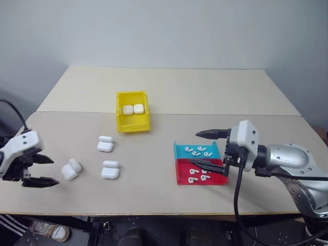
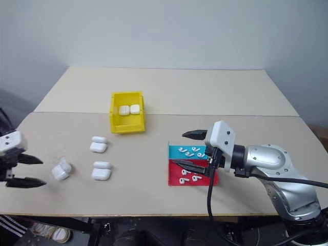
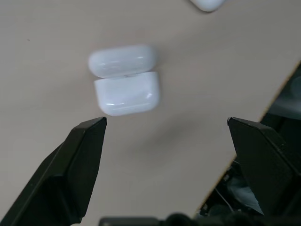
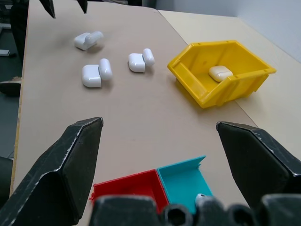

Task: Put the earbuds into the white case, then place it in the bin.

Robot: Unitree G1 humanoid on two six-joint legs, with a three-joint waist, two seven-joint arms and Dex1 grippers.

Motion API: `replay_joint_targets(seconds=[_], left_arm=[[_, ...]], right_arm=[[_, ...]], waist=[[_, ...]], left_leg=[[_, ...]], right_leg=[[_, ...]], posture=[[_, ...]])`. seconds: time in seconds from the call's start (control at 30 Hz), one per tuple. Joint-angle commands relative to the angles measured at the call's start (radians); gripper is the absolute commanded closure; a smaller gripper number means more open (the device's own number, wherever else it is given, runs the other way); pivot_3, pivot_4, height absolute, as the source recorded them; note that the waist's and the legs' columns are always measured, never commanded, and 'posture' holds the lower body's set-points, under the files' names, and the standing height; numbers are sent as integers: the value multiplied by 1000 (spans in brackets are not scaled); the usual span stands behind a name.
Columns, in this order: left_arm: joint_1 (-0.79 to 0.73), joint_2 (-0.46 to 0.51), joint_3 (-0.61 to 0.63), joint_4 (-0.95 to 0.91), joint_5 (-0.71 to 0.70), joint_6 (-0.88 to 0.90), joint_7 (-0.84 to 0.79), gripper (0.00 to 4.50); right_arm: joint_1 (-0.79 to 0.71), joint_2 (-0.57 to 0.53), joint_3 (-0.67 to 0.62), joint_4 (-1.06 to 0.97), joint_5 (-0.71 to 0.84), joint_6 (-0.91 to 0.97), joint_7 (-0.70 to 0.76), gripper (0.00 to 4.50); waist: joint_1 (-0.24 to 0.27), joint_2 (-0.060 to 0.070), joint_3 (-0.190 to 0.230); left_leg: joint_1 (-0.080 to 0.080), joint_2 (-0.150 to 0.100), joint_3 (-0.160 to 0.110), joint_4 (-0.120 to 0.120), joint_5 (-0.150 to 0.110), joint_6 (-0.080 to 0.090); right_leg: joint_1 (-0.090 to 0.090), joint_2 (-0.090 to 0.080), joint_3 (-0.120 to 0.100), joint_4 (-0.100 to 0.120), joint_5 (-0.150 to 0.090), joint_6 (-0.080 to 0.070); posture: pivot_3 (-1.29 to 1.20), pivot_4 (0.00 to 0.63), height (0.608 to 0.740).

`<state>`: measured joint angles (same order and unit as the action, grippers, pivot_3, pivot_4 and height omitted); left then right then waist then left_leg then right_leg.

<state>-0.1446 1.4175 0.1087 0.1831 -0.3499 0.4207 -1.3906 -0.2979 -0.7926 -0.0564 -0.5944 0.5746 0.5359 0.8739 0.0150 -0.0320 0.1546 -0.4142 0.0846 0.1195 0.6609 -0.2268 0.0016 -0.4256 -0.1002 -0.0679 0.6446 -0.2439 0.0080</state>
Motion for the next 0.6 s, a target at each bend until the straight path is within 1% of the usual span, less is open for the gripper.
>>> replay_joint_targets(seconds=[0.03, 0.27, 0.6], left_arm=[[-103, -36, -88, 45, 73, 7, -15, 19], [-214, -105, -208, 99, 175, 47, -23, 19], [-298, -212, -272, 166, 284, 49, 27, 19]], right_arm=[[-3, -3, -31, -37, 8, -13, -13, 0], [9, -7, -43, -62, 16, -3, -30, 0], [47, -33, -68, -102, 43, 16, -32, 0]], waist=[[-1, 0, 0], [-4, 0, 0], [-2, 0, 0]], left_leg=[[0, 0, 0, 0, 0, 0], [0, 0, 0, 0, 0, 0], [0, 0, -1, 1, 0, 0]], right_leg=[[0, 0, 0, 0, 0, 0], [-1, 0, 0, 1, 0, 0], [0, 0, 0, 2, 0, 1]], posture=[[0, 150, 740], [0, 150, 740], [0, 150, 740]])
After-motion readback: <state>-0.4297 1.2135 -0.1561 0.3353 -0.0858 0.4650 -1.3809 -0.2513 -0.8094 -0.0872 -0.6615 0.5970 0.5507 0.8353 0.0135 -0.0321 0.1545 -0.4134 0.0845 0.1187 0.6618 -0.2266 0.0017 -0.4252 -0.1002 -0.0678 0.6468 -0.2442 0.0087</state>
